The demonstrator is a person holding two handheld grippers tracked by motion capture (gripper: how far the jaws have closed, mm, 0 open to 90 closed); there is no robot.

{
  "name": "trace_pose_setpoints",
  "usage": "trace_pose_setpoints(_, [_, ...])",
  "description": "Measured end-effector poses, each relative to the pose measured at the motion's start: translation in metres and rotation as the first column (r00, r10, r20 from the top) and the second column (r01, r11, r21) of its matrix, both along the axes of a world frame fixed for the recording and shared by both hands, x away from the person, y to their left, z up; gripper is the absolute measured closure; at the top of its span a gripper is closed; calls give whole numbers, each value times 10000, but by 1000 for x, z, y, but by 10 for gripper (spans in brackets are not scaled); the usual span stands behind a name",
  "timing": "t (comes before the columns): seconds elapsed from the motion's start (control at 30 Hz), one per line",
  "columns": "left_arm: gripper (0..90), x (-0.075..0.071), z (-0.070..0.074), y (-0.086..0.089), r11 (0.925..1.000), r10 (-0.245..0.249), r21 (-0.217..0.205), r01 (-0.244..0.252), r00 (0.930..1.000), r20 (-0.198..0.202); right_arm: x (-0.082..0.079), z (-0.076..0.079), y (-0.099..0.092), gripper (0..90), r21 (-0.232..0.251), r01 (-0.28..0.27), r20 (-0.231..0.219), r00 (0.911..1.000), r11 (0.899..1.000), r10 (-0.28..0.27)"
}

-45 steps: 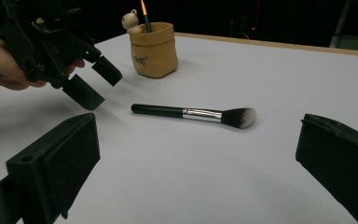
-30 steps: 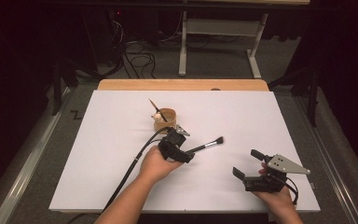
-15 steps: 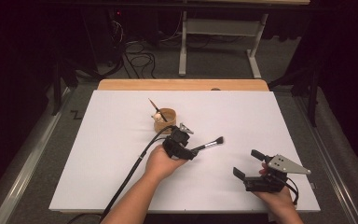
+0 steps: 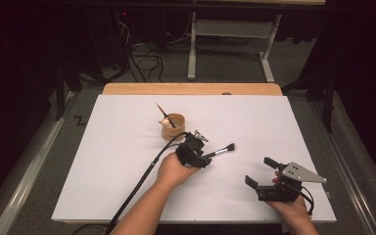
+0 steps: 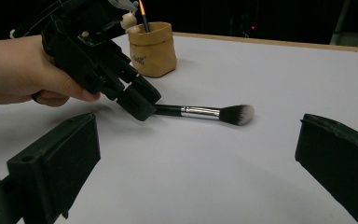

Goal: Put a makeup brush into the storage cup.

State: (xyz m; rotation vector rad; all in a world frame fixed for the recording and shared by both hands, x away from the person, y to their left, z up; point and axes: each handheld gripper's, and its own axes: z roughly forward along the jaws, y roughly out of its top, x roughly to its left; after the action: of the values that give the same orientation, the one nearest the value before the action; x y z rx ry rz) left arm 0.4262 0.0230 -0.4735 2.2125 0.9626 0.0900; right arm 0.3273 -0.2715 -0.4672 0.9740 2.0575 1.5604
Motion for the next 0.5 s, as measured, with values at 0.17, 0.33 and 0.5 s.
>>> trace_pose_setpoints(0.17, [575,0,-1,0,10000,-54,55,54,10000,-14,0,0,0,7,16,15,-6,10000,10000,-15])
trace_pose_setpoints(0.33, [629,2,0,3,9980,-448,446,441,9989,155,0,0,0,7,9,23,8,10000,10000,-23])
trace_pose_setpoints(0.5, [661,1,0,2,9972,-550,507,542,9984,159,0,0,-1,8,38,46,-21,10000,10000,-46])
